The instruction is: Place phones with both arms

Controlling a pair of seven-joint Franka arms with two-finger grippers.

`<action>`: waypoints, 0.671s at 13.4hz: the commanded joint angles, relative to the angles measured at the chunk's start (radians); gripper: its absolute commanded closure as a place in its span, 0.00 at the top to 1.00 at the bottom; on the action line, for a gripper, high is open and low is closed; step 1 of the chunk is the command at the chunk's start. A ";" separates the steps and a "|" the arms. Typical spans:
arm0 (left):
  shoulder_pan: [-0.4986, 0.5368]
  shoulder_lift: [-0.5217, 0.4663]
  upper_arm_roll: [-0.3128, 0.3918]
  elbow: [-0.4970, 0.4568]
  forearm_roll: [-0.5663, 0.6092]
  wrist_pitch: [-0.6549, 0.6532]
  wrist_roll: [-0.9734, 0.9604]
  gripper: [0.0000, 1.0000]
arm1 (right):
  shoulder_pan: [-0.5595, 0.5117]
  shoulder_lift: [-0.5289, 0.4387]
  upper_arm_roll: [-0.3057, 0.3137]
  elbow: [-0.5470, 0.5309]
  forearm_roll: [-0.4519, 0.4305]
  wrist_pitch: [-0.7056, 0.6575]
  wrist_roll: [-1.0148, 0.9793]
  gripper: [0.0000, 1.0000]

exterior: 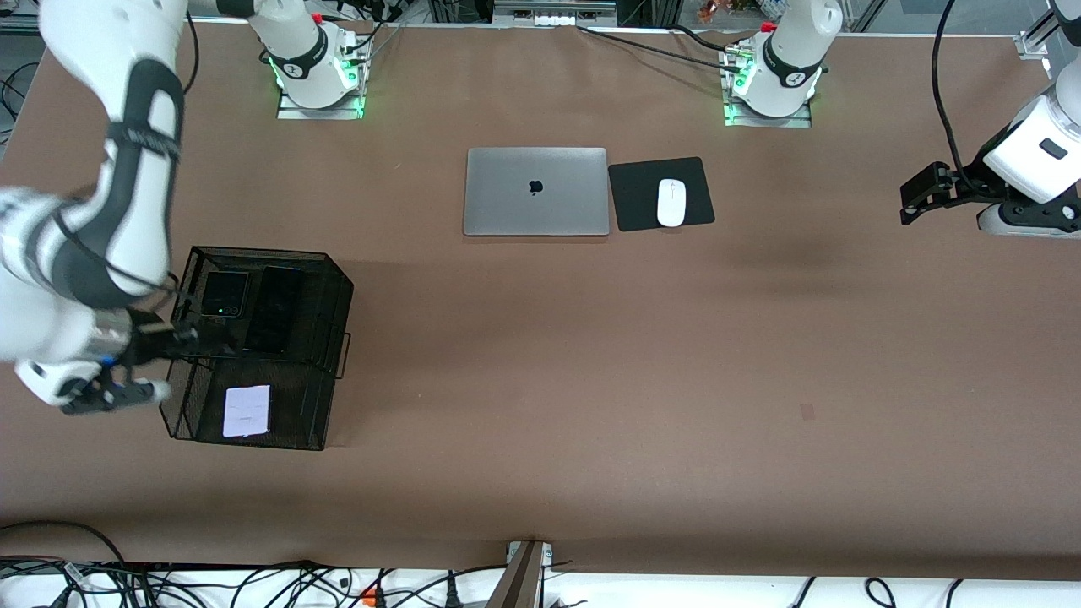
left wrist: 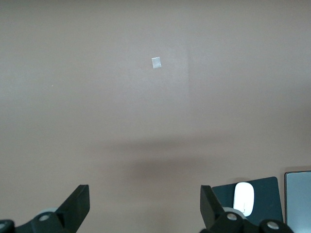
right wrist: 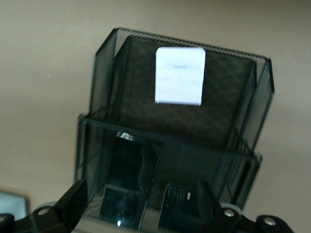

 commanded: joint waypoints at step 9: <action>-0.003 0.006 0.006 0.016 0.010 -0.015 0.014 1.00 | 0.374 -0.062 -0.287 -0.078 -0.062 -0.093 0.128 1.00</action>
